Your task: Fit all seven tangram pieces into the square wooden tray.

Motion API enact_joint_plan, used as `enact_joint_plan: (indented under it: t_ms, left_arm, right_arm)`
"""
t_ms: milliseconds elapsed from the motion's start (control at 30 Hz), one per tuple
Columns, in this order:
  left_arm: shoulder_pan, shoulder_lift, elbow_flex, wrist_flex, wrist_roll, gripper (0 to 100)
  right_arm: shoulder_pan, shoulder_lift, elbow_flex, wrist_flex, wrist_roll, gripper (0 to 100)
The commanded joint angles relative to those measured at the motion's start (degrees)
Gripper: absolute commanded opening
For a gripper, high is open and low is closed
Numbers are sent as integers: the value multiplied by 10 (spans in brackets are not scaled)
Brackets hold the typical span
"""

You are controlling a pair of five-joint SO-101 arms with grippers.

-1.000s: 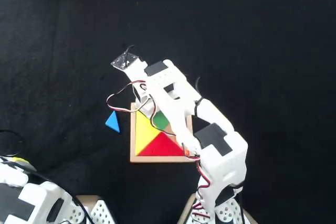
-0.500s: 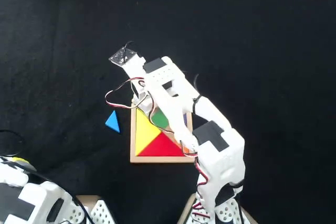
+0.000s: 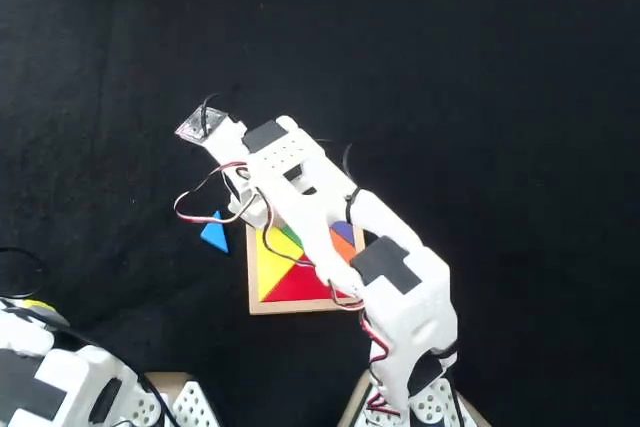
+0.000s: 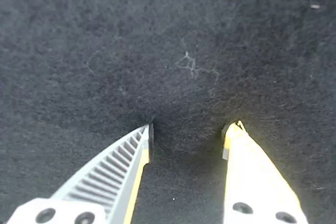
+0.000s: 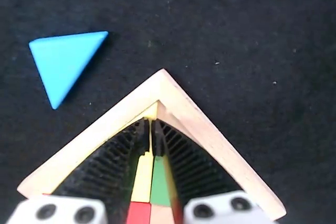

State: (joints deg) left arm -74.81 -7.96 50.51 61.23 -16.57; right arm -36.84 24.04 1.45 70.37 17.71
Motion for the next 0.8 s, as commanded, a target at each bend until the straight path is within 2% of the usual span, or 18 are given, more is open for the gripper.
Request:
enact_joint_plan:
  t_ms: [0, 267, 567, 767]
  left_arm:
    - [6, 4, 13, 3, -4, 230]
    - [6, 4, 13, 3, -4, 230]
    - [13, 4, 23, -9, -4, 230]
    - [15, 4, 24, -11, -4, 230]
  right_arm:
    - [13, -5, -28, -7, 6, 11]
    - [16, -40, -65, 63, 4, 11]
    - [-93, -62, -67, 102, 7, 21]
    - [-136, -19, -68, 69, 4, 245]
